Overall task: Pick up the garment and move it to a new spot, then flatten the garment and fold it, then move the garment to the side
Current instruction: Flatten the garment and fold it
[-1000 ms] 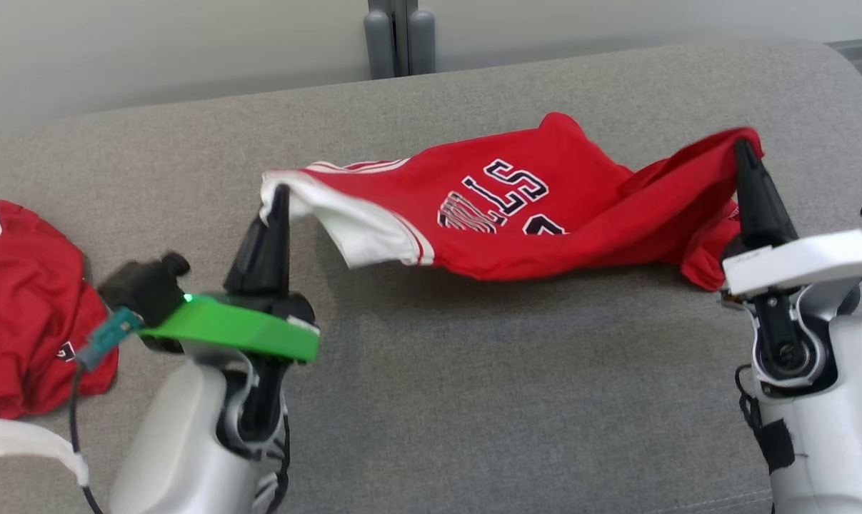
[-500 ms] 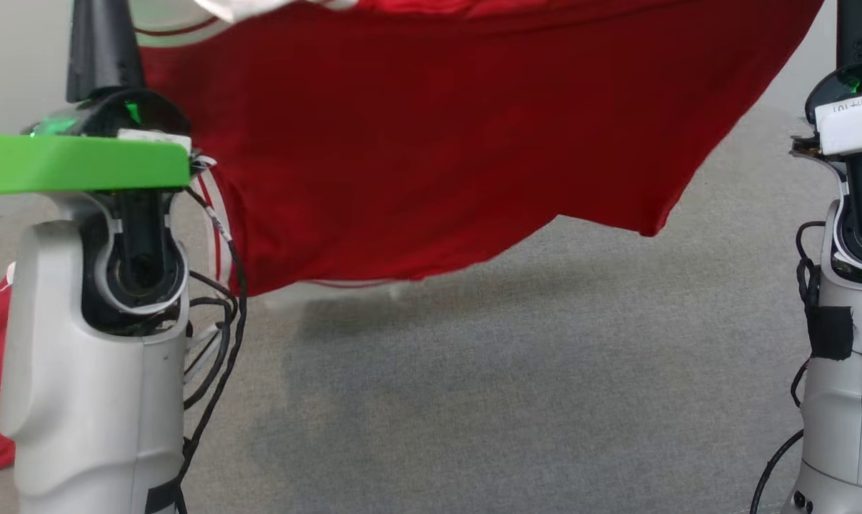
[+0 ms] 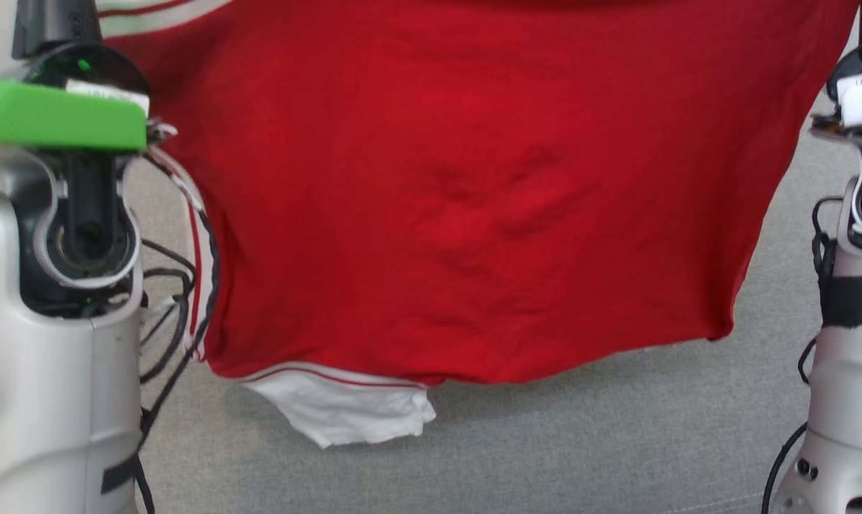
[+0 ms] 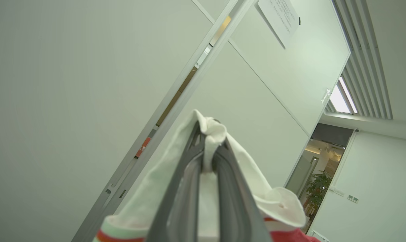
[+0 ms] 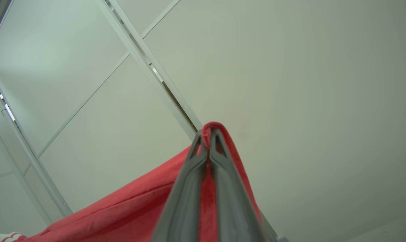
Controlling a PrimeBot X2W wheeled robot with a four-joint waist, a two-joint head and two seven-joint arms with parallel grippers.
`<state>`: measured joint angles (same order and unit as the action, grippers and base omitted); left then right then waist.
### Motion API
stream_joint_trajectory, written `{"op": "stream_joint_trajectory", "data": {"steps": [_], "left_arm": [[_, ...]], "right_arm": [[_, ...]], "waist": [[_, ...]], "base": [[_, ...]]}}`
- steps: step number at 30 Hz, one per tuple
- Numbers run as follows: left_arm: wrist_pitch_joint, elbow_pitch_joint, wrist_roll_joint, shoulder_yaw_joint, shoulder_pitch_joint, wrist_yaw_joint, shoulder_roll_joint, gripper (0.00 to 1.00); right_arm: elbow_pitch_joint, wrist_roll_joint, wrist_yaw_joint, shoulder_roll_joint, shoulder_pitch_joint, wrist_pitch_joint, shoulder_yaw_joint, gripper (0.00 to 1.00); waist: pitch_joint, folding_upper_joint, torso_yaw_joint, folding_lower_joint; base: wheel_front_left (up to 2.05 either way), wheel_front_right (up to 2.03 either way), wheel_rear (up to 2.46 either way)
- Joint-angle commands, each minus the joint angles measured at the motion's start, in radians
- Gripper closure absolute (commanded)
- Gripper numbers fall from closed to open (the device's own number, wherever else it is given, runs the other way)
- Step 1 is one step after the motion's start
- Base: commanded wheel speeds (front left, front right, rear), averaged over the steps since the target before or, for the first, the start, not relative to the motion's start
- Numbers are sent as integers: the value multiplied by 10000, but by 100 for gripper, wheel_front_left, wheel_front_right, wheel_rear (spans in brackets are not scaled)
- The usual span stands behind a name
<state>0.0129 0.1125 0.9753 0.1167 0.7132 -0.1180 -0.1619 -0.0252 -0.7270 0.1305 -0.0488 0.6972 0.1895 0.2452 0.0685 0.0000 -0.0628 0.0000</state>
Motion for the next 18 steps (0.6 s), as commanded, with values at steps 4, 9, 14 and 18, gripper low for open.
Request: {"op": "stream_joint_trajectory", "data": {"steps": [4, 9, 14, 18], "left_arm": [[409, -1157, -373, 115, 1859, 186, -520, 100], [569, -3719, -928, 442, 4656, 854, -1002, 100], [-23, -6166, -1165, 417, 7487, 1346, -898, 100], [-739, -7742, -1647, 648, 9164, 1787, -939, 100]], "right_arm": [[-1028, 542, 4, -17, 1802, -208, -118, 100], [-3262, 1088, 4, -96, 4461, -928, -112, 100], [-5280, 2070, 4, -622, 7013, -2083, -603, 100], [-6687, 2683, 2, -1067, 8748, -2938, -1037, 100]], "waist": [[2363, 0, -209, 0], [4163, 0, -300, 0], [5172, 0, -181, 0], [5798, 0, 20, 0]], "base": [[0, 0, 0], [0, 0, 0], [0, 0, 0], [0, 0, 0]]}}
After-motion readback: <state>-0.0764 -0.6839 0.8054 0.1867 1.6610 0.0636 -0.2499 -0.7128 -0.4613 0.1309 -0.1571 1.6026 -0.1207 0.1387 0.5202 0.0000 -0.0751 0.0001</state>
